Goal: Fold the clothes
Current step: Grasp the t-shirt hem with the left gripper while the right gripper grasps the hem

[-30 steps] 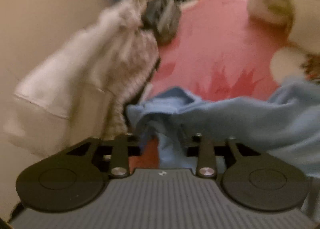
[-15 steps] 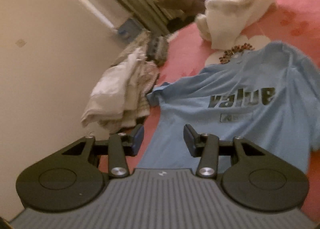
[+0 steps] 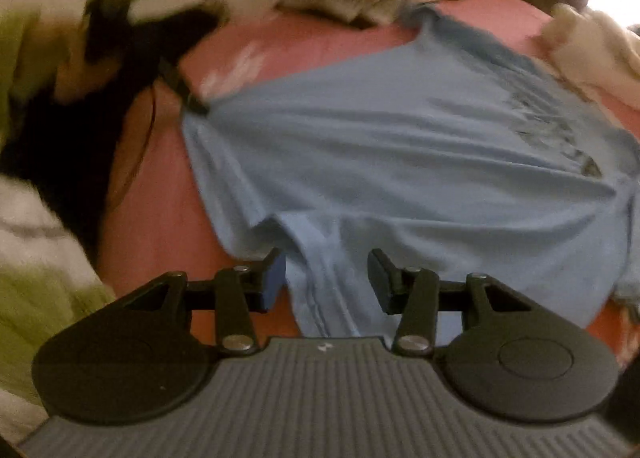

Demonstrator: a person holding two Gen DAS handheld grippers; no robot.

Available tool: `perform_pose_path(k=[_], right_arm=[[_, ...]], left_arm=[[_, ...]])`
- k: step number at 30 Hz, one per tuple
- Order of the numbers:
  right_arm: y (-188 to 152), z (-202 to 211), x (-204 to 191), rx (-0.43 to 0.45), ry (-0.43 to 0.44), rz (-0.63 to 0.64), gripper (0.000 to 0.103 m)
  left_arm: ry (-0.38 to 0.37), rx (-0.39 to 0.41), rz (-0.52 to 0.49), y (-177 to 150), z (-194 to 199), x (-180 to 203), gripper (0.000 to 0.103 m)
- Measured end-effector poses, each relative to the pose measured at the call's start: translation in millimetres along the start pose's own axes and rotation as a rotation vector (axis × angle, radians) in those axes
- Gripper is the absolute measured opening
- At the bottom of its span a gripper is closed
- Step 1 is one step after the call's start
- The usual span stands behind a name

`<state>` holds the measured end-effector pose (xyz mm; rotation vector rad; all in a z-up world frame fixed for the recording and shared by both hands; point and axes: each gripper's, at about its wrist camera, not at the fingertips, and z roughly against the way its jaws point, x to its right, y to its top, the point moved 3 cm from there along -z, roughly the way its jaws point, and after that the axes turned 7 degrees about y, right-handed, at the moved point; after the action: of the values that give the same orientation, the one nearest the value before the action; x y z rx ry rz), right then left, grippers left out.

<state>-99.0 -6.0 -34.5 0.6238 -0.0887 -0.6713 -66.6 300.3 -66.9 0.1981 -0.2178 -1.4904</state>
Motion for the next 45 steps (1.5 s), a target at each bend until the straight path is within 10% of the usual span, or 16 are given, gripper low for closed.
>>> perform_pose_path(k=[7,17,25,30,45], right_arm=[[-5.6,18.6,24.0,-0.105,-0.067,-0.031,0.041],[-106.6,60.1,170.0,-0.308,-0.052,-1.140,0.046],[-111.3,31.9,165.9,-0.410,-0.021,-1.081,0.043],[-106.5,26.5,139.2,-0.505,0.017,-0.925,0.004],[-77.2,78.8,121.9,-0.790,-0.123,-0.492,0.002]], left_arm=[[-0.007,0.020,-0.032,-0.8,3.7,-8.4,0.010],[0.007,0.031,-0.064,2.6,1.9,-5.4,0.012],[-0.008,0.024,-0.046,2.1,1.5,-6.8,0.012],[0.005,0.039,-0.063,3.3,-0.8,-5.6,0.011],[-0.017,0.016,-0.163,-9.5,13.8,3.3,0.004]])
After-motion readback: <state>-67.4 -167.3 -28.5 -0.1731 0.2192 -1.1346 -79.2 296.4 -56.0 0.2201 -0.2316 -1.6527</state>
